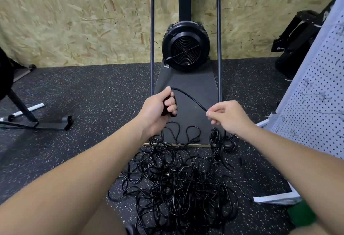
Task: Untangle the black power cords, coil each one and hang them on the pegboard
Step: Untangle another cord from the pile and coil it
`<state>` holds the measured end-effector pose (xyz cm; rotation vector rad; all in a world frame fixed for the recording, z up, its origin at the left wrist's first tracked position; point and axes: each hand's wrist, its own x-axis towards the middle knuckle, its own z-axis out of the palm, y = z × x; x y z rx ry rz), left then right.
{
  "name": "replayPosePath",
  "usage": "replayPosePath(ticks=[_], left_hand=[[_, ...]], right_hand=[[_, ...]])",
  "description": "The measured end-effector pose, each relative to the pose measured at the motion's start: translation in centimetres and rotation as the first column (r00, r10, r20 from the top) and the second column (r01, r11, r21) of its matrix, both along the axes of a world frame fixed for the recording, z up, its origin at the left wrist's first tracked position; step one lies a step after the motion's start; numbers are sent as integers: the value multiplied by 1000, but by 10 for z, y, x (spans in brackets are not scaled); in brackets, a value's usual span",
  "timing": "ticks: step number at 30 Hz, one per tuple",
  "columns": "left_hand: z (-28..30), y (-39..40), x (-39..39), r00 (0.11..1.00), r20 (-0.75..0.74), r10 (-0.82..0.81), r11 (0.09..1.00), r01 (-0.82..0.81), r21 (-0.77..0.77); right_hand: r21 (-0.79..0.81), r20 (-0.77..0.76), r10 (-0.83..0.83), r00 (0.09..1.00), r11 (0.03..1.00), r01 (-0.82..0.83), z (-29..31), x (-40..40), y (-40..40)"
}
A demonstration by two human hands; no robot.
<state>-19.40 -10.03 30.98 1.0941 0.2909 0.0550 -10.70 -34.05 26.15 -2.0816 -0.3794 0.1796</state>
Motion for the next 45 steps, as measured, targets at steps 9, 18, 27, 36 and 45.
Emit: replayPosePath(ticks=[9, 18, 27, 36, 45], left_hand=[[-2, -6, 2, 990, 111, -84, 980, 62, 190], [-5, -14, -4, 970, -55, -236, 388, 146, 910], [-3, -10, -7, 840, -204, -503, 533, 487, 692], [-10, -8, -5, 931, -106, -350, 808, 358, 468], [-6, 5, 3, 990, -104, -97, 976, 115, 183]], right_hand=[[-613, 365, 517, 774, 760, -218, 13, -42, 44], [-174, 169, 473, 865, 878, -446, 55, -48, 24], [-138, 290, 330, 898, 943, -302, 45, -27, 9], [-194, 65, 183, 981, 967, -167, 4, -3, 4], [-122, 41, 139, 990, 984, -133, -2, 3, -12]])
